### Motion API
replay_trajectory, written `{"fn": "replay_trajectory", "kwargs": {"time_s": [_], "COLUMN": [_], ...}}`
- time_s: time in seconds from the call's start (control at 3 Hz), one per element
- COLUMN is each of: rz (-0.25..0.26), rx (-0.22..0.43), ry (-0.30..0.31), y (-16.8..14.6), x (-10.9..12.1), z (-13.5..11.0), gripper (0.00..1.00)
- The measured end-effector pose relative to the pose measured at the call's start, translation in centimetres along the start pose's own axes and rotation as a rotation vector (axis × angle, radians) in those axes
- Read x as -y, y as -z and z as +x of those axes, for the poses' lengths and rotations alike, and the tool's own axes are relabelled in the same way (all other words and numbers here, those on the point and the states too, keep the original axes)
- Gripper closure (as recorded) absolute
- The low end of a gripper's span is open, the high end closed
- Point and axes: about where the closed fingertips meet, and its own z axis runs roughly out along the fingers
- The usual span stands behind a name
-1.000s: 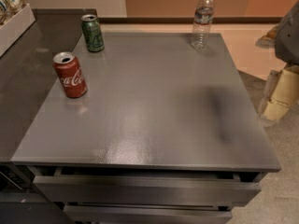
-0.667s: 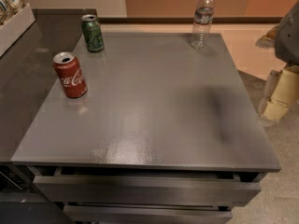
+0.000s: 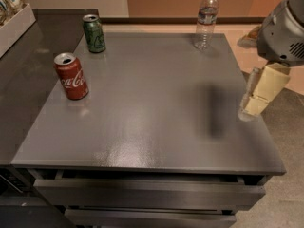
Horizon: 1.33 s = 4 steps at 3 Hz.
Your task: Knock coke can over
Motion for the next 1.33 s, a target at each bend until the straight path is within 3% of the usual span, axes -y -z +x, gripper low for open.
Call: {"fn": "replay_trajectory", "kwargs": {"time_s": [0.67,1.33], "rz": [-0.028,-0.053], "rx": [0.147,0.323], "ry": [0.045,0.062], "y": [-5.3,-9.8], "x": [2.1,4.7], "z": [-5.6,-13.4], "gripper": [0.0,0.0]}}
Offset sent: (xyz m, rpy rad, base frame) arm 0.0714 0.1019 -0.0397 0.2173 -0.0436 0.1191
